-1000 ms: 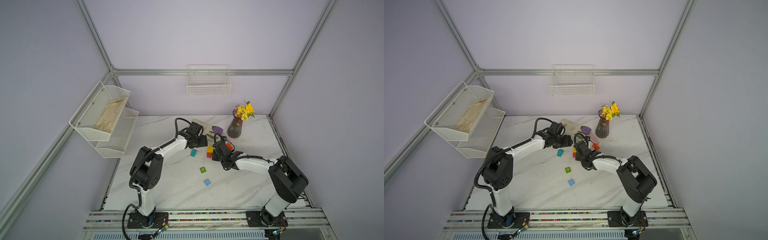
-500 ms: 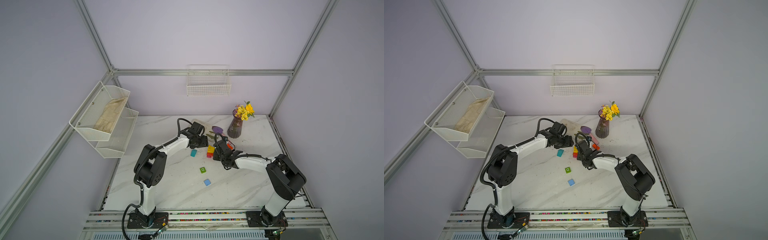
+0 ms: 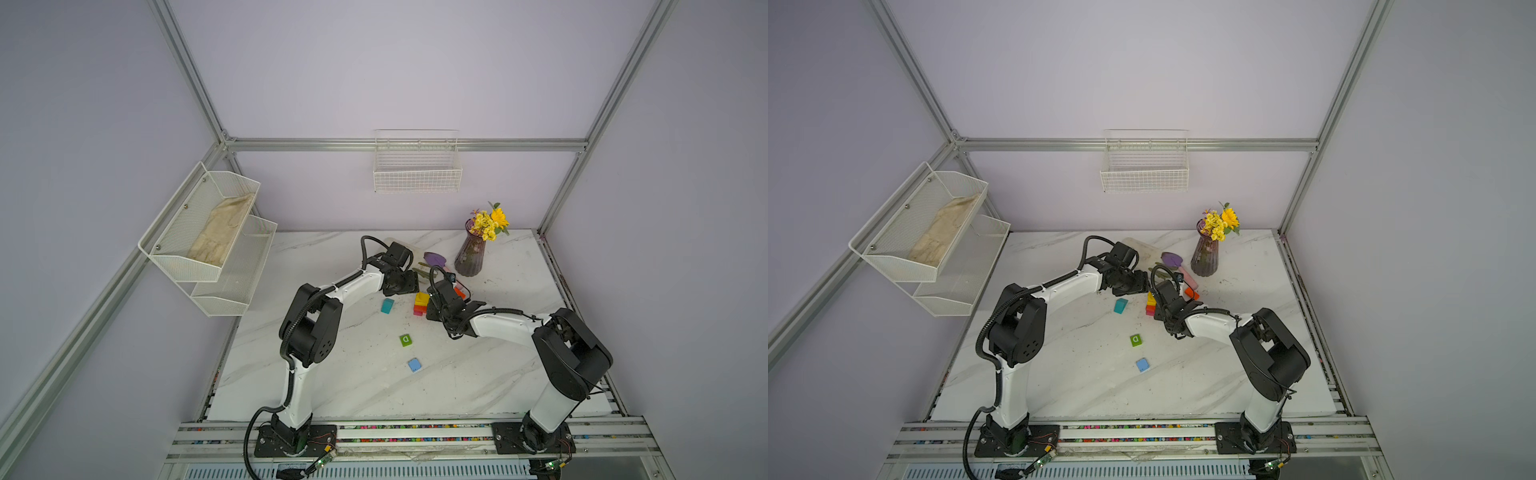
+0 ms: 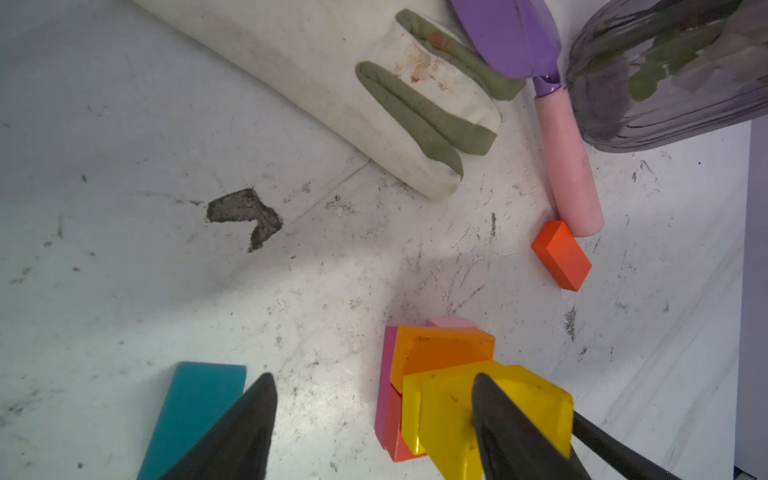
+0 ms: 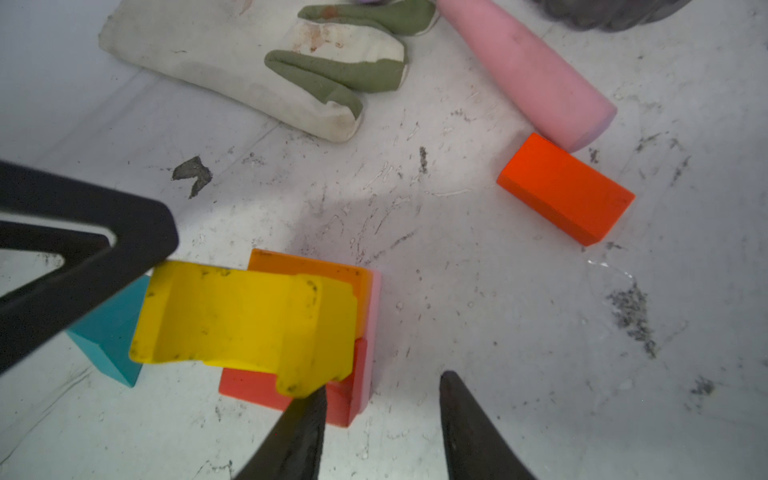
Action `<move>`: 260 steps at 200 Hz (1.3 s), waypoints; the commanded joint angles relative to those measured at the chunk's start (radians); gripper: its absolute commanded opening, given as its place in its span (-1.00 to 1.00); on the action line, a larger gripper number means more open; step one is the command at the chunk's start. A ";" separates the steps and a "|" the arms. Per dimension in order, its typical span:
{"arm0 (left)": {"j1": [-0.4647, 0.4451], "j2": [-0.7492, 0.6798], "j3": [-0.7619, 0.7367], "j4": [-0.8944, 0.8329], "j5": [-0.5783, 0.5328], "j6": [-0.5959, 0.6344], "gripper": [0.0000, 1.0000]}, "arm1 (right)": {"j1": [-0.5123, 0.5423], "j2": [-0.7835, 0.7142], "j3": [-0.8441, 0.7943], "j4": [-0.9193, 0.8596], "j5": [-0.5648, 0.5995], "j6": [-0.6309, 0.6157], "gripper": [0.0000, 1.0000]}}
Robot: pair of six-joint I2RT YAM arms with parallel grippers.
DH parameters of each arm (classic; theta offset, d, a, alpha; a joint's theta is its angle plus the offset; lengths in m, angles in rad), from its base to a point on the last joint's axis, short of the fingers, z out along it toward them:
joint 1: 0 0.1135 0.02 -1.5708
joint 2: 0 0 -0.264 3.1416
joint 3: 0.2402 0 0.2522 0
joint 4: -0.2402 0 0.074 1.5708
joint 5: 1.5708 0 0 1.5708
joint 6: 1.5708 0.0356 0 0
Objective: Build the wood block tower
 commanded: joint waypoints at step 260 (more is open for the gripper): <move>-0.125 -0.371 -0.299 0.048 -0.168 0.006 0.77 | -0.191 0.147 0.259 -0.038 -0.205 -0.081 0.04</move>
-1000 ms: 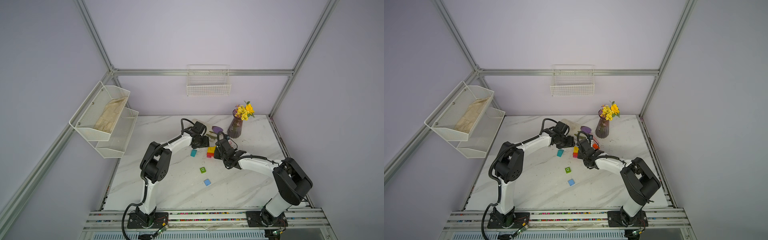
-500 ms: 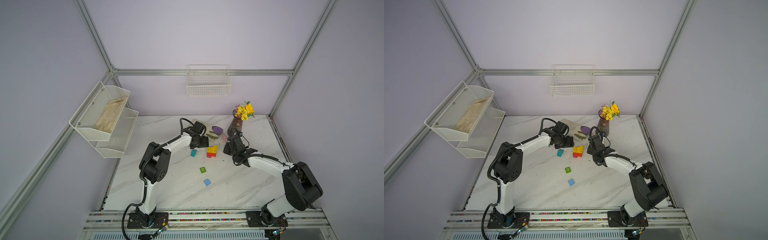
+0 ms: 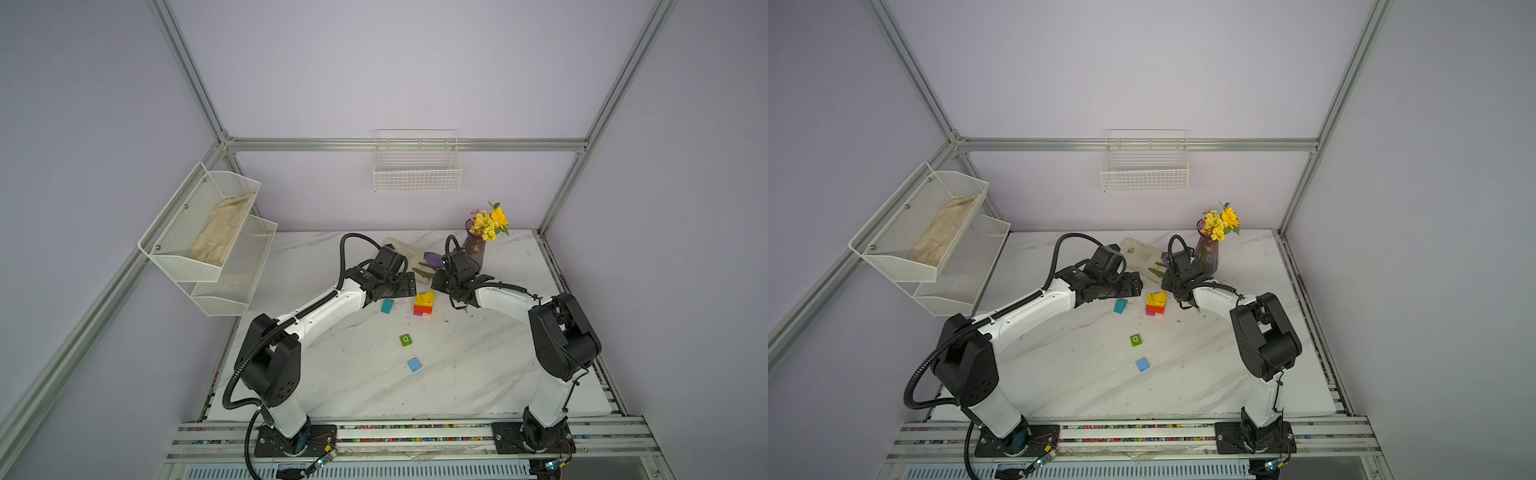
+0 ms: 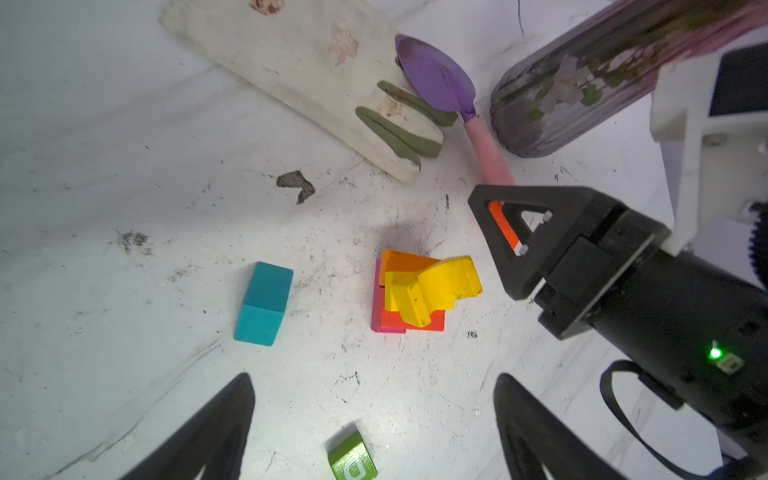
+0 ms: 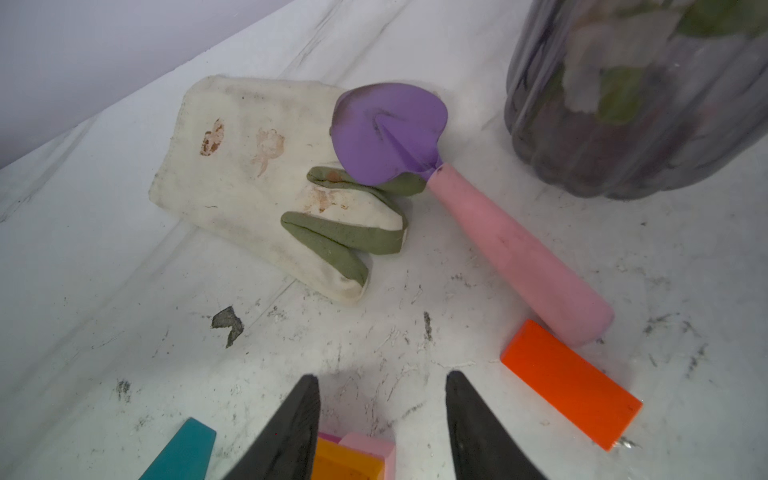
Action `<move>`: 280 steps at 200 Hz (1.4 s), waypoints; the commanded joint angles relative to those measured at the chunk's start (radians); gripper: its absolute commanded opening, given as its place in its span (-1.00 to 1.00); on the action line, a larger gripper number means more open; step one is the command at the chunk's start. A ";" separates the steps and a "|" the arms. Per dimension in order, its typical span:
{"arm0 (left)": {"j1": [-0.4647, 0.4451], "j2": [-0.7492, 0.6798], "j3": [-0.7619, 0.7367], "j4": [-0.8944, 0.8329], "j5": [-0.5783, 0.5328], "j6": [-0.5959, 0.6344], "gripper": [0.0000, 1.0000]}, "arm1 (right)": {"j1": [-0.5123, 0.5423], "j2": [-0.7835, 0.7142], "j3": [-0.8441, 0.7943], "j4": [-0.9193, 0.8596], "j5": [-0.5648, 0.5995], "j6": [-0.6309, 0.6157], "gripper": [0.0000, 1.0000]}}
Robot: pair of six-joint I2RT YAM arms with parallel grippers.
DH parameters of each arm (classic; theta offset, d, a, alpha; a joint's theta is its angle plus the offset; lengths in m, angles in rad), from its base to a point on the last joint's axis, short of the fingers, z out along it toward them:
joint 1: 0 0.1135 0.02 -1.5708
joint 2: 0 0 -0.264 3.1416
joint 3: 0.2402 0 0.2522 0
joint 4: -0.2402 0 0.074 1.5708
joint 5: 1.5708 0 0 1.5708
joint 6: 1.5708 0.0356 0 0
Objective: Build the wood block tower
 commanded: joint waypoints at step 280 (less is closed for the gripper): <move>-0.037 0.274 0.162 -0.005 0.046 0.059 0.51 | 0.011 -0.165 -0.104 -0.052 0.039 0.026 0.02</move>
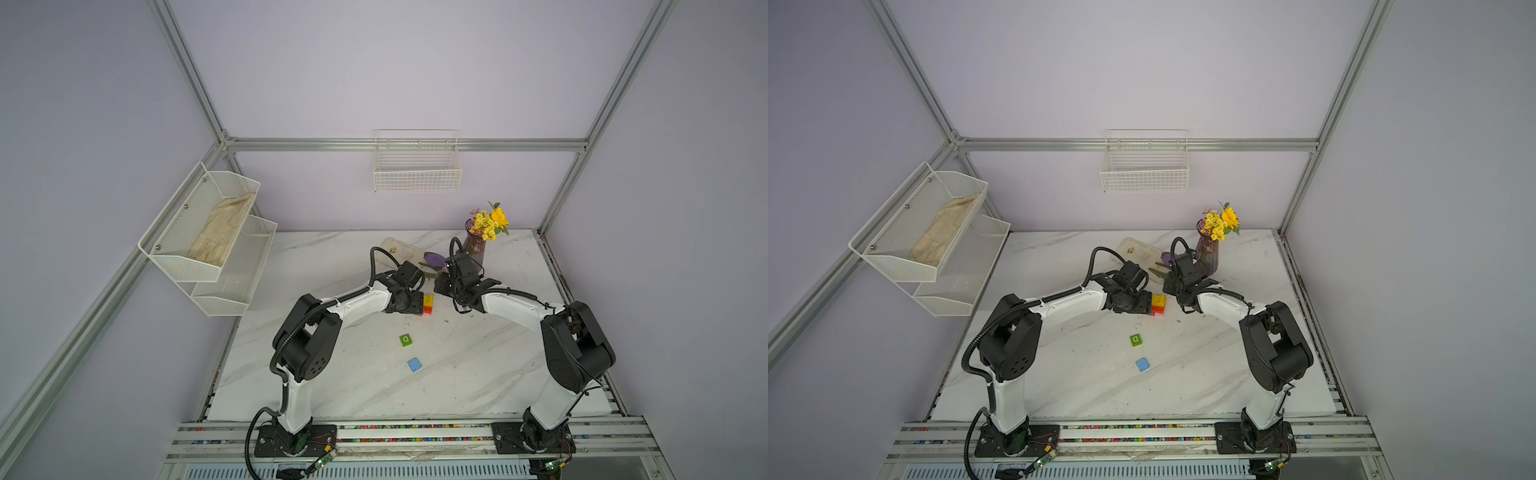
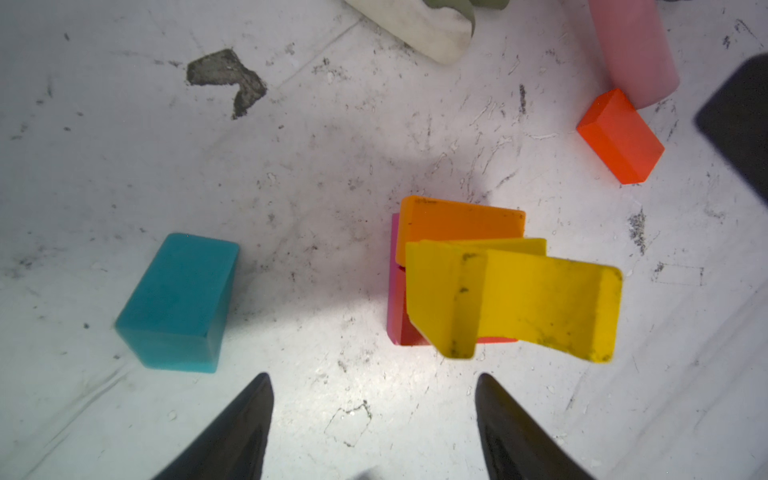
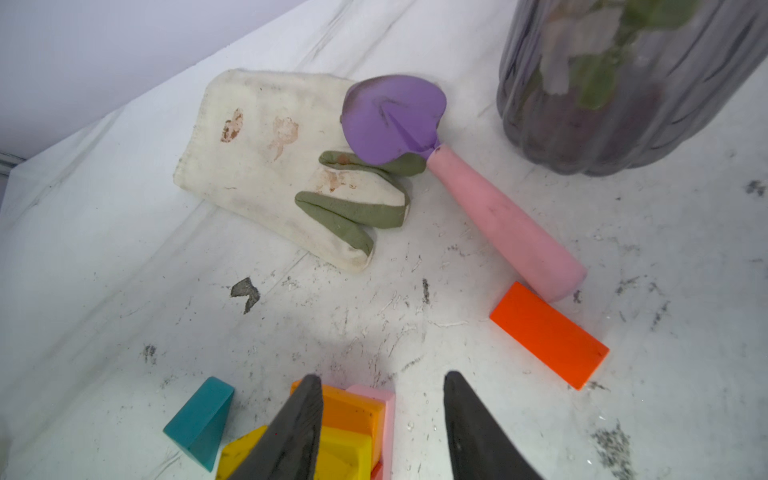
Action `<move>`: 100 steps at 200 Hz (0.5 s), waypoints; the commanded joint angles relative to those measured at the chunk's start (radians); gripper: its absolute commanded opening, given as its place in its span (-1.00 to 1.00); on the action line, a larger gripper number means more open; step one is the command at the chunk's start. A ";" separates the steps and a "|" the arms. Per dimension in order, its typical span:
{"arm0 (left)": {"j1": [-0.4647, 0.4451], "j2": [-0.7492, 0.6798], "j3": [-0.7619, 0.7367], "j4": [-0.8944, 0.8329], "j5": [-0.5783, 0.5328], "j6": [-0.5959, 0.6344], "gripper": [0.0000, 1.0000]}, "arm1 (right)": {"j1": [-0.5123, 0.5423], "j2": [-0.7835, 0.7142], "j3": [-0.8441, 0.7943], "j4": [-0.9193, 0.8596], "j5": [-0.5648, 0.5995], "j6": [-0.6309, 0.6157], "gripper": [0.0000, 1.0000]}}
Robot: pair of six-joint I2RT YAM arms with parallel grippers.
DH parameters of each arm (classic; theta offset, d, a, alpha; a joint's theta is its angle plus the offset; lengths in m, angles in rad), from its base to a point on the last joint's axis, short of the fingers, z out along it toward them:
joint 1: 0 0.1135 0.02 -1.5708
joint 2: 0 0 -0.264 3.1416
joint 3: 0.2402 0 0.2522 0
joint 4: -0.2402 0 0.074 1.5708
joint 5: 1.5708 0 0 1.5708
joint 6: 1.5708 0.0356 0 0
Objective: Build the wood block tower
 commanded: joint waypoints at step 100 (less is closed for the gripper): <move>0.001 0.060 0.150 0.017 0.078 0.023 0.52 | -0.059 -0.066 -0.087 -0.029 0.039 0.028 0.10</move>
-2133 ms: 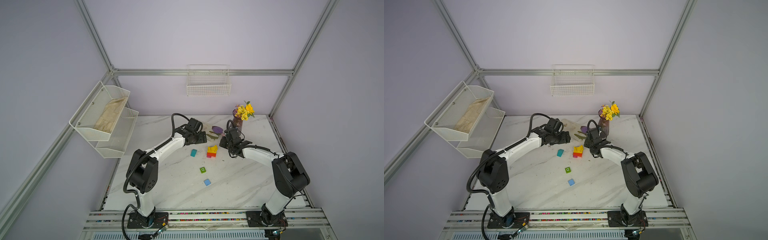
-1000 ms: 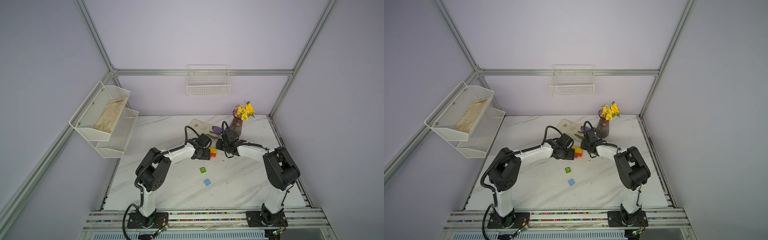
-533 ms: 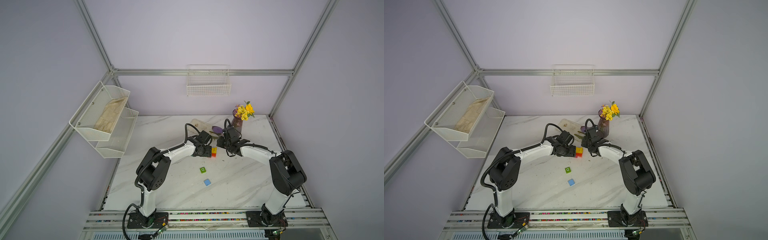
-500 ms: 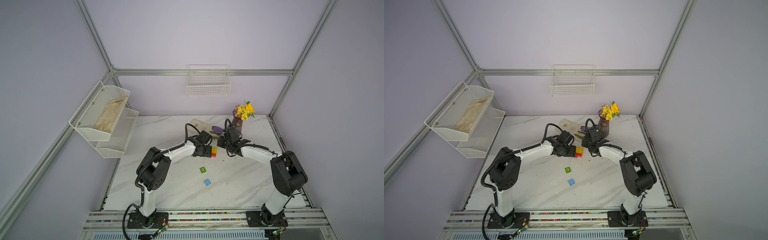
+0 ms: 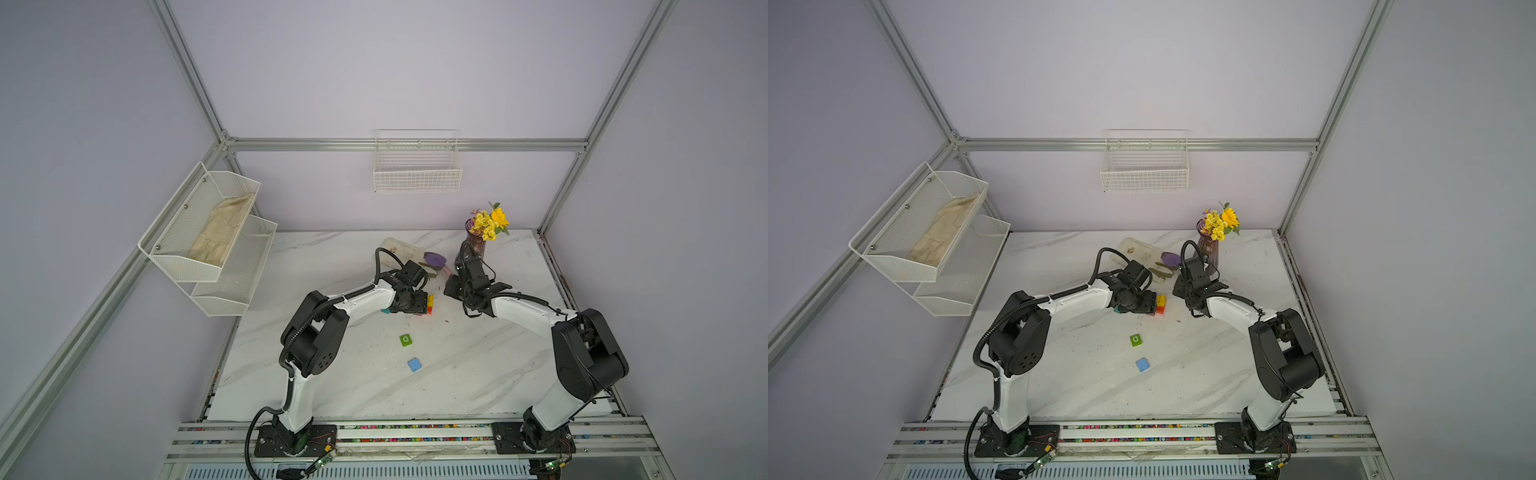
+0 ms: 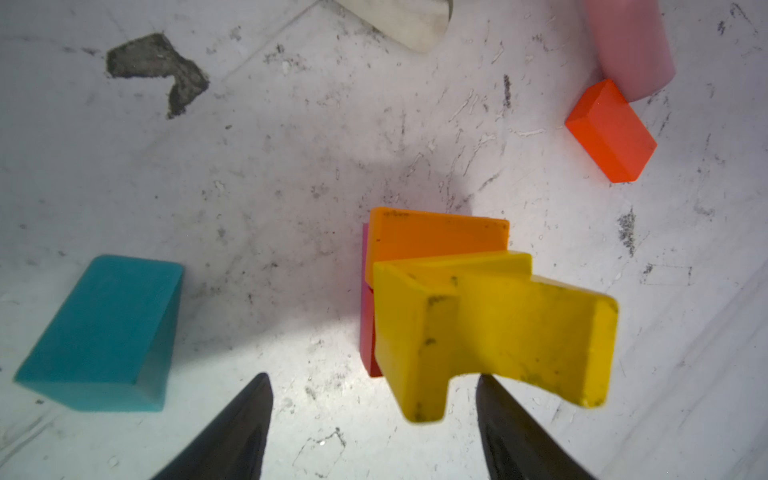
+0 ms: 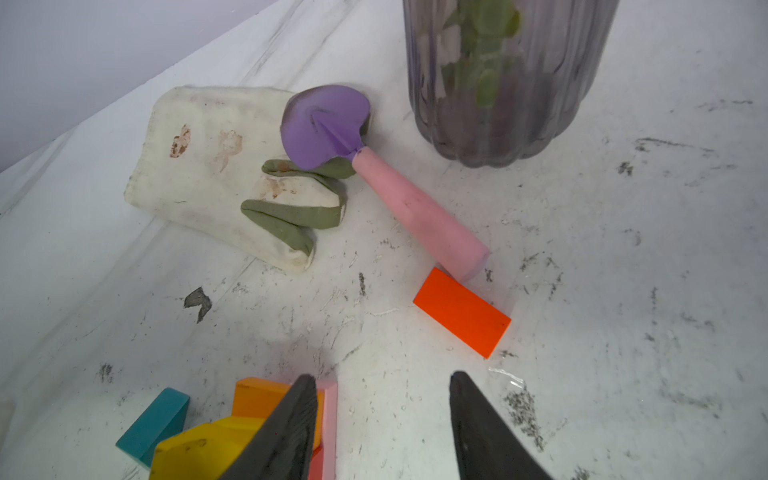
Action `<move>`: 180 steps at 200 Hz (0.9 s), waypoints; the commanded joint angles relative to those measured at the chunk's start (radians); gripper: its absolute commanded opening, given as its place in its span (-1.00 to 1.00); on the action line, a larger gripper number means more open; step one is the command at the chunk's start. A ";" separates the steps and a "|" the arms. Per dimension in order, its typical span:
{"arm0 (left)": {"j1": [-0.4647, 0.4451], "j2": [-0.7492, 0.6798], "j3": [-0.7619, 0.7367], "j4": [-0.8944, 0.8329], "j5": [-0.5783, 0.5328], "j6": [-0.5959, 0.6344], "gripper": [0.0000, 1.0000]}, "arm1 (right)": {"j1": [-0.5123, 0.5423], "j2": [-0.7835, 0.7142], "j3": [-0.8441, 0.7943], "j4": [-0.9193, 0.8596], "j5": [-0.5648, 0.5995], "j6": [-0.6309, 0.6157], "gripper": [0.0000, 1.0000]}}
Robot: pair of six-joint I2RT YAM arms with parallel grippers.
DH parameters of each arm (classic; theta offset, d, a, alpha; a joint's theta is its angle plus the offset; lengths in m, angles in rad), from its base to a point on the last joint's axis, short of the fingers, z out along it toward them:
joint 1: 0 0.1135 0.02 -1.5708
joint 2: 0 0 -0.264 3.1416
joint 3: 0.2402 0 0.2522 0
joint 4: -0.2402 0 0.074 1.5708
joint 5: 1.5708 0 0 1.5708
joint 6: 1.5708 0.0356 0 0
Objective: Build the wood block tower
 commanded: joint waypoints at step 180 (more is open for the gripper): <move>0.001 -0.263 -0.072 0.001 -0.020 0.040 0.59 | -0.013 0.218 0.115 -0.150 0.165 0.060 0.70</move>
